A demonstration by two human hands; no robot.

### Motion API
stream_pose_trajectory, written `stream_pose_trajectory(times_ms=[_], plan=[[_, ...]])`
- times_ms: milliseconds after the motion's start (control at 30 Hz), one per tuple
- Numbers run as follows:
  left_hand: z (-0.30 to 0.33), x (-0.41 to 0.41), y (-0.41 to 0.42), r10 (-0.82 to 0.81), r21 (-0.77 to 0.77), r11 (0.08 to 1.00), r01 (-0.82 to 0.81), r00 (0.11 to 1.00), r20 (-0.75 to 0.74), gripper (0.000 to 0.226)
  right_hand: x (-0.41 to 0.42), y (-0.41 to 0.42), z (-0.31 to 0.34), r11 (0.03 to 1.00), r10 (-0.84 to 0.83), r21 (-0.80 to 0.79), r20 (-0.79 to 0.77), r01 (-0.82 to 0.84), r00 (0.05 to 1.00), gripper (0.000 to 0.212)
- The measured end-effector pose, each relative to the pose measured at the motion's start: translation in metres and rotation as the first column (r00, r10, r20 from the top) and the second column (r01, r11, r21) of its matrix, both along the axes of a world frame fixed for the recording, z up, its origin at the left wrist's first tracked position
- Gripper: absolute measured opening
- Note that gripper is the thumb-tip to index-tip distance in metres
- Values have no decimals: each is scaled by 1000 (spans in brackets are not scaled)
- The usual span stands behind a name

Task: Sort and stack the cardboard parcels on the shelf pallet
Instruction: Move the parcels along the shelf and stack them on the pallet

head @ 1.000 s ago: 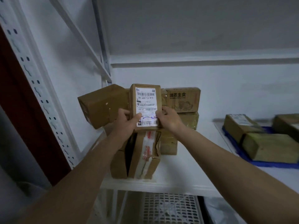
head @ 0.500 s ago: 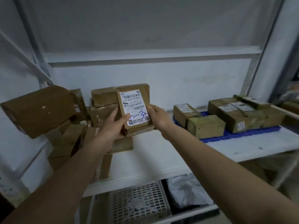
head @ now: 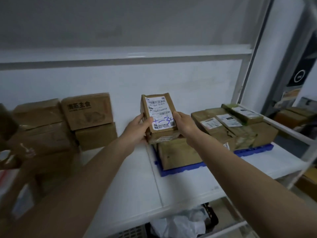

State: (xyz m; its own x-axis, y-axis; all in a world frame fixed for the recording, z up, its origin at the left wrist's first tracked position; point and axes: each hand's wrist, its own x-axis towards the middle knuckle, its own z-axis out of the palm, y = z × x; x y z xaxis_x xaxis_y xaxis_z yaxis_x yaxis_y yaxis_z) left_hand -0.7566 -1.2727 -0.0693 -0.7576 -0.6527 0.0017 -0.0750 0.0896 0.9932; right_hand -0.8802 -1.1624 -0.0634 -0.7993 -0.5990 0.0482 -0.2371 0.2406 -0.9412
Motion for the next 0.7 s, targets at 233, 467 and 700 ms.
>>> stream_pose_trajectory(times_ms=[233,467,700], plan=[[-1,-144,20,25,-51,999,-18,989,144,35,-149,13,-1,992,-16,126,-40,21,999,35],[-27,-212,-1,106,-200,979,-48,950,293,32,-217,-10,-33,968,59,248,-57,-43,997,30],[-52,-250,-19,200,-386,923,-16,875,442,31,-246,-30,-56,905,140,422,-179,-53,974,26]])
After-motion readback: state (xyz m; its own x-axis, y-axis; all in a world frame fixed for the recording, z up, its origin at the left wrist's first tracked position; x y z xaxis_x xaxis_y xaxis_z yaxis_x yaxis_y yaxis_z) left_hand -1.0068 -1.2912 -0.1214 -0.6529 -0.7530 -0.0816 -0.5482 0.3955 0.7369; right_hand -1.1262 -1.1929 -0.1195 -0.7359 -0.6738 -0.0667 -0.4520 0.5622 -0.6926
